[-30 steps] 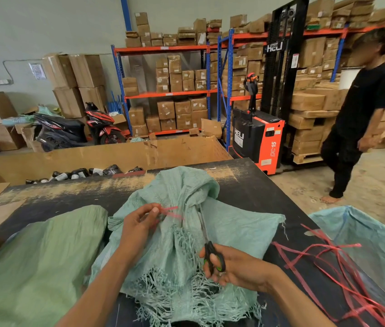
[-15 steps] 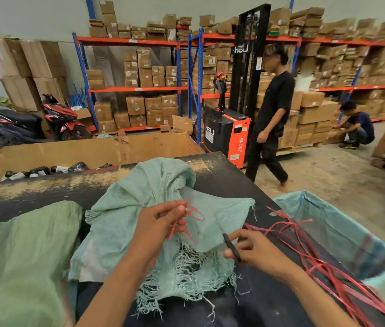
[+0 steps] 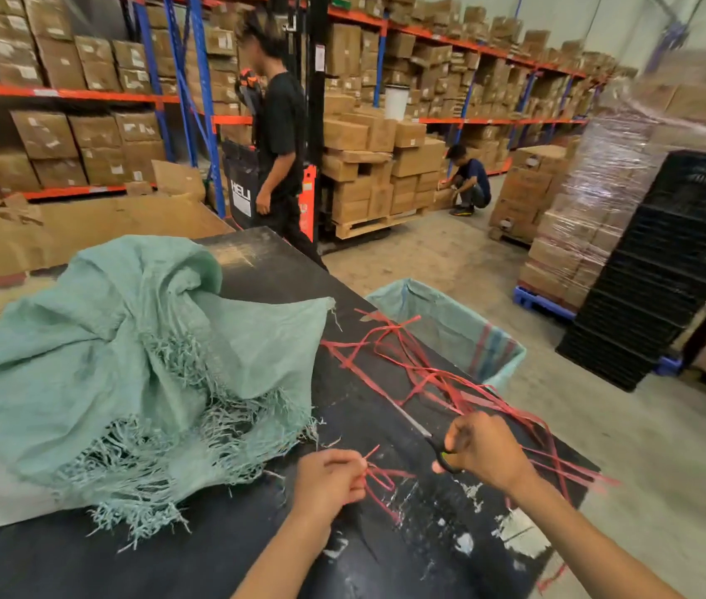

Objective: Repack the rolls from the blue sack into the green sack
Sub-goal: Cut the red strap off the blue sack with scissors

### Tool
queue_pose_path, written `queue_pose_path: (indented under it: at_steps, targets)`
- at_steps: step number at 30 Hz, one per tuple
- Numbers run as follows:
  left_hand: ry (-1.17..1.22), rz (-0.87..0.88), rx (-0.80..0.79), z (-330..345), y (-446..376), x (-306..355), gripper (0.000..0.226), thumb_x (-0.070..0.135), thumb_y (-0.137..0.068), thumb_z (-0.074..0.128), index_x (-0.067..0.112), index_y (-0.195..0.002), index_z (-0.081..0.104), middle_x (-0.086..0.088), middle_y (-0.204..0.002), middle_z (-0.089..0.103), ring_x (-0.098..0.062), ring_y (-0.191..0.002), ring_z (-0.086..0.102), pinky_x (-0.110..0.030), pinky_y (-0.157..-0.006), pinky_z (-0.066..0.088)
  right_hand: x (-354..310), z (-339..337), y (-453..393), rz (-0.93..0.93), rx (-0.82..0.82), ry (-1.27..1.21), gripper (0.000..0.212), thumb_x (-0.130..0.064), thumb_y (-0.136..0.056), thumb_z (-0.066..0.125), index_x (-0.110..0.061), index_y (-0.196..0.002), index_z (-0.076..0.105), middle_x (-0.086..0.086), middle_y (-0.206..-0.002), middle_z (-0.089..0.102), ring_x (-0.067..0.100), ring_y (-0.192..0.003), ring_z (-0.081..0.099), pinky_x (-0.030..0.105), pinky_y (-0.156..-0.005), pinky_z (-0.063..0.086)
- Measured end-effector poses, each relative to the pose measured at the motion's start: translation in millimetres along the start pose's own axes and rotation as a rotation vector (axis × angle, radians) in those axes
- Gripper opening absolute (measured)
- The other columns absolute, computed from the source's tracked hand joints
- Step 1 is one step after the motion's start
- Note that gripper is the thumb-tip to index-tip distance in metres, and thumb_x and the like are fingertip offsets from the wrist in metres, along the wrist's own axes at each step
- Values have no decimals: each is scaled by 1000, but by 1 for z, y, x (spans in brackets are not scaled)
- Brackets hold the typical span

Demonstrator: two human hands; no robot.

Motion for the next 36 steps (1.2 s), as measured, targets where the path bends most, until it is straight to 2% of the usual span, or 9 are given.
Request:
queue_pose_path:
  at_steps: [5, 9, 12, 14, 17, 21, 26, 32, 36]
  targets:
    - [-53, -17, 116, 39, -15, -11, 24, -12, -81, 64, 5, -66, 71, -7, -54, 66, -10, -43, 59, -24, -49, 56, 11, -9, 3, 65, 41, 313, 23, -34, -66, 79, -34, -59, 57, -11, -77, 72, 12, -81, 69, 28, -69, 52]
    - [-243, -3, 241, 61, -38, -13, 36, -2, -74, 70, 23, -48, 73, -5, -55, 69, -19, -50, 65, -32, -52, 59, 13, -9, -9, 47, -24, 403, 19, -32, -67, 78, -30, -62, 59, -6, -85, 74, 20, -87, 71, 30, -72, 52]
    - [-569, -11, 354, 74, -42, -12, 27, 22, -70, 70, 46, -57, 73, 12, -63, 68, -22, -72, 72, -29, -69, 59, 16, -1, -16, -24, -107, 452, 12, -23, -69, 73, -34, -74, 69, -3, -93, 75, 23, -92, 72, 31, -75, 52]
    - [-758, 3, 451, 83, -37, -5, 14, 32, -76, 69, 44, -71, 75, 11, -78, 68, -23, -90, 70, -26, -74, 52, 21, 6, -20, -76, -137, 438, 14, -24, -73, 73, -36, -79, 70, -5, -97, 74, 21, -96, 70, 29, -77, 50]
    - [-892, 56, 523, 89, -37, -2, 10, 39, -80, 66, 43, -78, 75, 8, -97, 74, -25, -97, 69, -29, -78, 51, 29, 12, -25, -139, -135, 413, 16, -29, -73, 76, -32, -89, 73, -8, -97, 74, 18, -97, 69, 27, -76, 48]
    - [-872, 35, 570, 88, -43, -9, 9, 41, -77, 67, 45, -80, 75, 8, -101, 74, -26, -99, 69, -30, -81, 52, 37, 14, -24, -218, -140, 401, 19, -40, -73, 77, -34, -90, 72, -13, -94, 74, 14, -94, 69, 27, -75, 50]
    - [-832, 22, 575, 98, -49, -12, 6, 41, -75, 70, 43, -80, 75, 8, -100, 74, -26, -100, 68, -29, -82, 51, 42, 9, -30, -200, -184, 346, 25, -49, -70, 80, -35, -63, 61, -16, -70, 64, 9, -85, 68, 25, -68, 45]
    - [-852, 73, 585, 106, -55, -12, 10, 48, -76, 69, 43, -82, 74, 10, -96, 75, -25, -97, 69, -30, -80, 51, 39, 9, -30, -223, -156, 320, 19, -50, -70, 80, -36, -71, 67, -13, -80, 72, 10, -84, 69, 27, -75, 51]
    - [-872, 143, 574, 100, -56, -16, 20, 55, -81, 61, 43, -89, 75, 7, -99, 75, -29, -99, 67, -31, -81, 51, 43, 8, -31, -240, -177, 294, 23, -51, -73, 80, -35, -69, 63, -17, -70, 65, 6, -73, 61, 26, -72, 47]
Point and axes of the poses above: each hand's wrist, its own y-axis away from the middle knuckle, its own z-axis out of the palm, x = y × z, the point moved 2 cm from there along -y, towards the middle knuckle
